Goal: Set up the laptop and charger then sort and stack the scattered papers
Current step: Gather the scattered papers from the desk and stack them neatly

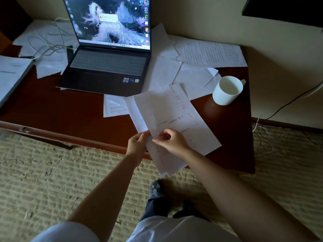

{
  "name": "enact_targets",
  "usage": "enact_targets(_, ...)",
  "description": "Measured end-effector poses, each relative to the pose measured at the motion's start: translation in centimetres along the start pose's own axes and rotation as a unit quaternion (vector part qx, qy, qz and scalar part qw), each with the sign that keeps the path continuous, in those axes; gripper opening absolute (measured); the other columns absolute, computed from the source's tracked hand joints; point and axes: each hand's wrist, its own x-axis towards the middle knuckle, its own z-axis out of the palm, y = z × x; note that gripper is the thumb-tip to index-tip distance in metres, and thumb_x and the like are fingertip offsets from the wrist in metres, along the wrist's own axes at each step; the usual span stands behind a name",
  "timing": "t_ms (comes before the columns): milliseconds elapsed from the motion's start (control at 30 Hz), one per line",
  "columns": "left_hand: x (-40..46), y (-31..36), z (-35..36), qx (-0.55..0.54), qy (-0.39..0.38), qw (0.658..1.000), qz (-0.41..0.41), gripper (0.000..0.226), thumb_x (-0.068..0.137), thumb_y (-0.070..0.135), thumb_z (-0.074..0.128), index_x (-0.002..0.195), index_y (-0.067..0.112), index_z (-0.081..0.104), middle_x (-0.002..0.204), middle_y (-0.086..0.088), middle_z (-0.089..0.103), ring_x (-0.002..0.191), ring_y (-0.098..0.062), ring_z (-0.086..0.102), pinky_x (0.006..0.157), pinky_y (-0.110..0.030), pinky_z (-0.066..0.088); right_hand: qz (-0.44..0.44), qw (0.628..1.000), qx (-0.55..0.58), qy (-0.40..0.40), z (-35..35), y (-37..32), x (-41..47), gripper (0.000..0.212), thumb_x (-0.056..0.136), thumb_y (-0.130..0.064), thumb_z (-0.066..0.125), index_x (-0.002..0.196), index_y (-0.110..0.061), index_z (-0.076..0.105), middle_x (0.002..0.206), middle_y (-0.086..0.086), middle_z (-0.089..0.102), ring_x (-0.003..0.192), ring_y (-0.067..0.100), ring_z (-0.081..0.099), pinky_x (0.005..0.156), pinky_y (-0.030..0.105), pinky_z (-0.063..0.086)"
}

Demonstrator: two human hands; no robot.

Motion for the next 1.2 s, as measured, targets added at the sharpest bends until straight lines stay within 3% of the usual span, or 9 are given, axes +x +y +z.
enact_targets(67, 0.1, -0.1, -0.1, -0.004, -0.009, 1.0, 0.002, 0.024, 0.092, 0.018, 0.056, 0.097, 0.001, 0.072, 0.081, -0.013, 0.069, 0.066, -0.019, 0.063, 0.055, -0.026, 0.05, 0.0, 1.0, -0.028, 0.01, 0.3, -0.3, 0.0, 0.032, 0.075, -0.046, 0.073, 0.091, -0.022, 0.06, 0.087, -0.011, 0.061, 0.081, 0.005, 0.057, 0.069, 0.021, 0.047)
enact_targets(267, 0.4, -0.3, 0.1, -0.009, 0.017, 1.0, -0.005, 0.017, 0.089, 0.012, 0.06, 0.094, 0.001, 0.072, 0.066, -0.004, 0.064, 0.056, -0.014, 0.057, 0.047, -0.022, 0.045, -0.008, 0.999, -0.03, 0.018, 0.3, 0.2, 0.0, 0.023, 0.082, -0.041, 0.067, 0.094, -0.022, 0.065, 0.09, -0.01, 0.065, 0.087, 0.009, 0.06, 0.076, 0.026, 0.052)
enact_targets(533, 0.4, -0.1, -0.4, -0.064, -0.021, 0.998, -0.013, 0.017, 0.088, 0.016, 0.066, 0.097, 0.002, 0.071, 0.075, -0.009, 0.071, 0.058, -0.014, 0.064, 0.048, -0.022, 0.05, -0.009, 0.999, -0.051, 0.011, 0.2, -0.1, -0.2, 0.031, 0.072, -0.047, 0.076, 0.088, -0.025, 0.06, 0.084, -0.015, 0.062, 0.081, 0.006, 0.059, 0.069, 0.023, 0.049)
enact_targets(700, 0.9, -0.5, -0.4, -0.018, -0.007, 1.0, -0.004, 0.014, 0.088, 0.024, 0.067, 0.089, 0.011, 0.072, 0.086, -0.011, 0.073, 0.075, -0.022, 0.068, 0.068, -0.036, 0.058, -0.013, 0.999, -0.044, 0.017, 0.0, 0.3, -0.1, 0.033, 0.074, -0.047, 0.075, 0.09, -0.021, 0.064, 0.089, -0.009, 0.066, 0.086, 0.009, 0.061, 0.075, 0.028, 0.053)
enact_targets(767, 0.9, -0.6, -0.3, -0.017, -0.011, 1.0, -0.003, 0.018, 0.09, 0.025, 0.064, 0.09, 0.009, 0.072, 0.084, -0.011, 0.073, 0.073, -0.021, 0.068, 0.065, -0.034, 0.058, -0.014, 0.999, -0.045, 0.02, 0.0, 0.3, -0.1, 0.03, 0.076, -0.045, 0.072, 0.091, -0.02, 0.065, 0.089, -0.009, 0.067, 0.086, 0.01, 0.061, 0.075, 0.028, 0.053)
enact_targets(933, 1.0, -0.8, -0.6, -0.009, -0.019, 1.0, -0.001, 0.036, 0.092, 0.032, 0.061, 0.093, -0.004, 0.069, 0.064, -0.007, 0.059, 0.054, -0.017, 0.051, 0.048, -0.024, 0.041, -0.048, 0.994, -0.091, 0.037, 0.4, 0.1, -0.3, 0.017, 0.083, -0.037, 0.064, 0.089, -0.02, 0.062, 0.088, -0.007, 0.064, 0.083, 0.013, 0.06, 0.073, 0.031, 0.052)
enact_targets(1067, 1.1, -0.7, -0.8, -0.038, -0.033, 0.999, -0.008, 0.035, 0.079, 0.031, 0.067, 0.092, -0.002, 0.066, 0.071, -0.011, 0.046, 0.058, -0.019, 0.039, 0.05, -0.027, 0.031, -0.083, 0.987, -0.127, 0.052, 0.9, -0.5, 0.0, 0.028, 0.081, -0.038, 0.068, 0.096, -0.015, 0.062, 0.095, -0.002, 0.06, 0.085, 0.015, 0.057, 0.073, 0.025, 0.047)
enact_targets(1200, 1.2, -0.8, -0.8, -0.055, -0.023, 0.998, -0.019, 0.027, 0.091, 0.025, 0.058, 0.09, 0.0, 0.07, 0.073, -0.012, 0.048, 0.058, -0.02, 0.041, 0.051, -0.028, 0.032, -0.066, 0.988, -0.123, 0.064, 1.3, -0.7, 0.4, 0.033, 0.076, -0.04, 0.075, 0.093, -0.015, 0.062, 0.095, -0.002, 0.063, 0.085, 0.014, 0.059, 0.073, 0.024, 0.047)
